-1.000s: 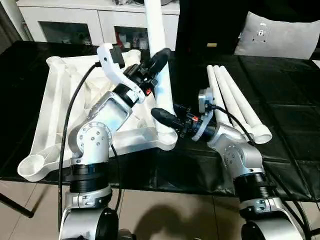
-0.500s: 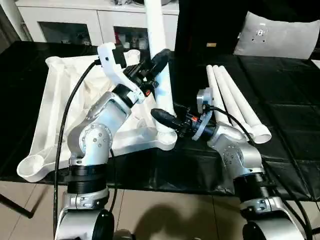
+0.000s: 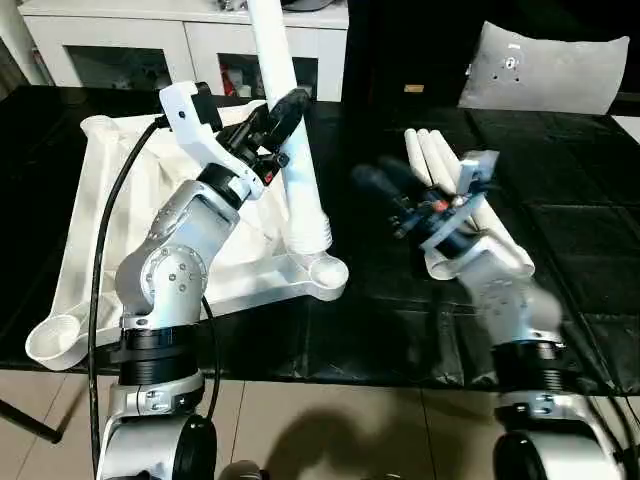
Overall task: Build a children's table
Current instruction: Pick table leg
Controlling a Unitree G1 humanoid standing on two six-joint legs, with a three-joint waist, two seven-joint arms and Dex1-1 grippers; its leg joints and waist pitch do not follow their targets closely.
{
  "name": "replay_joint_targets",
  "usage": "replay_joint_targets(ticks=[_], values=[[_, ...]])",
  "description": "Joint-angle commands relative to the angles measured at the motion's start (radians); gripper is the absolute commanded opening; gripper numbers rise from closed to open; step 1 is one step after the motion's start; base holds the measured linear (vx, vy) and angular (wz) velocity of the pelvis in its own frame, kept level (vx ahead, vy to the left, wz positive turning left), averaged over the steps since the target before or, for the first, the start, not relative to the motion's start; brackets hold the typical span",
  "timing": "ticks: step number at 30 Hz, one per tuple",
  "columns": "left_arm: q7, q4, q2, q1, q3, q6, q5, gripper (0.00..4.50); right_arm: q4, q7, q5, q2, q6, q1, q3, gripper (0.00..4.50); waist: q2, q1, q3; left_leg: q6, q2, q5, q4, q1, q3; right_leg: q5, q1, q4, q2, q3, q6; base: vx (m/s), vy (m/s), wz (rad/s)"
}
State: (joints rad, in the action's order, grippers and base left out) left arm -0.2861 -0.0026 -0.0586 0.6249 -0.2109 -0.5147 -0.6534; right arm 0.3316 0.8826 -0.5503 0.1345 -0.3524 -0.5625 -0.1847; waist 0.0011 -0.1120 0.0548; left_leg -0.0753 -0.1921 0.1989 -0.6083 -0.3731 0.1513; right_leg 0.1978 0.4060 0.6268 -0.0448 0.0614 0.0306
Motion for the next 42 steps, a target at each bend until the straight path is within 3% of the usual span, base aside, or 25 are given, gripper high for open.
replay_joint_targets(ticks=[1,3,7,13,18,19,23,32,33,35,36,42], values=[[-0.017,-0.015,-0.007,0.008,0.004,-0.005,-0.009,1.82,-0.038,0.013,-0.021,0.021,-0.067,-0.002,0.009,4.15,0.003,0.0,-0.072,0.038,-0.03,0.038,0.063,0.005,-0.002,0.021,-0.072,-0.066,-0.082,-0.049,0.188,0.0,0.0,0.0],[-0.041,-0.024,-0.015,0.008,0.004,-0.023,-0.033,1.82,-0.078,0.051,-0.05,0.056,-0.131,0.016,0.027,4.15,0.005,-0.002,-0.073,0.04,-0.03,0.036,0.062,0.004,-0.002,0.017,-0.072,-0.064,-0.083,-0.049,0.187,0.0,0.0,0.0],[-0.124,-0.054,-0.046,-0.001,0.023,-0.07,-0.085,1.82,-0.121,0.123,-0.051,0.112,-0.168,0.037,0.073,4.15,0.005,-0.004,-0.072,0.035,-0.028,0.046,0.062,0.003,-0.001,0.04,-0.071,-0.068,-0.084,-0.048,0.189,0.0,0.0,0.0],[-0.335,-0.079,-0.119,0.003,0.085,-0.068,-0.105,1.82,-0.136,0.269,-0.055,0.185,-0.194,0.006,0.123,4.15,0.0,-0.004,-0.07,0.036,-0.031,0.054,0.062,0.004,0.0,0.068,-0.07,-0.068,-0.085,-0.049,0.192,0.0,0.0,0.0],[-0.439,-0.076,-0.149,0.021,0.104,-0.086,-0.136,1.82,-0.151,0.35,-0.072,0.229,-0.225,-0.026,0.161,4.15,0.001,-0.004,-0.07,0.038,-0.031,0.052,0.062,0.006,0.0,0.082,-0.07,-0.068,-0.084,-0.049,0.189,0.0,0.0,0.0],[-0.45,-0.076,-0.153,0.022,0.108,-0.089,-0.139,1.82,-0.151,0.36,-0.074,0.233,-0.227,-0.03,0.165,4.15,-0.004,-0.004,-0.07,0.041,-0.03,0.052,0.062,0.005,0.001,0.08,-0.07,-0.067,-0.084,-0.048,0.193,0.0,0.0,0.0],[-0.513,-0.08,-0.159,0.028,0.134,-0.093,-0.155,1.82,-0.117,0.387,-0.054,0.234,-0.213,-0.064,0.185,4.15,-0.002,-0.004,-0.07,0.038,-0.031,0.052,0.061,0.007,0.002,0.087,-0.068,-0.067,-0.084,-0.048,0.198,0.0,0.0,0.0],[-0.545,-0.07,-0.138,0.033,0.168,-0.078,-0.145,1.82,-0.09,0.416,-0.047,0.228,-0.212,-0.09,0.214,4.15,-0.003,-0.006,-0.073,0.04,-0.031,0.036,0.059,0.004,0.002,0.042,-0.072,-0.062,-0.085,-0.048,0.211,0.0,0.0,0.0],[-0.547,-0.067,-0.134,0.035,0.172,-0.075,-0.141,1.82,-0.087,0.421,-0.045,0.227,-0.212,-0.092,0.223,3.87,-0.003,-0.006,-0.073,0.041,-0.031,0.038,0.059,0.004,0.002,0.042,-0.073,-0.062,-0.085,-0.048,0.211,0.0,0.0,0.0],[-0.549,-0.065,-0.131,0.035,0.174,-0.073,-0.14,1.82,-0.082,0.425,-0.042,0.227,-0.21,-0.092,0.228,3.8,-0.003,-0.006,-0.073,0.041,-0.031,0.04,0.059,0.004,0.002,0.05,-0.072,-0.063,-0.084,-0.047,0.209,0.0,0.0,0.0],[-0.55,-0.062,-0.127,0.037,0.176,-0.071,-0.138,1.82,-0.079,0.426,-0.039,0.224,-0.208,-0.092,0.233,3.8,-0.01,-0.007,-0.073,0.043,-0.031,0.034,0.059,0.003,0.001,0.051,-0.074,-0.061,-0.086,-0.048,0.207,0.0,0.0,0.0],[-0.551,-0.053,-0.111,0.04,0.185,-0.062,-0.125,1.82,-0.075,0.447,-0.032,0.215,-0.206,-0.095,0.249,3.32,-0.007,-0.007,-0.074,0.047,-0.031,0.033,0.058,0.004,0.002,0.054,-0.072,-0.062,-0.085,-0.047,0.203,0.0,0.0,0.0]])
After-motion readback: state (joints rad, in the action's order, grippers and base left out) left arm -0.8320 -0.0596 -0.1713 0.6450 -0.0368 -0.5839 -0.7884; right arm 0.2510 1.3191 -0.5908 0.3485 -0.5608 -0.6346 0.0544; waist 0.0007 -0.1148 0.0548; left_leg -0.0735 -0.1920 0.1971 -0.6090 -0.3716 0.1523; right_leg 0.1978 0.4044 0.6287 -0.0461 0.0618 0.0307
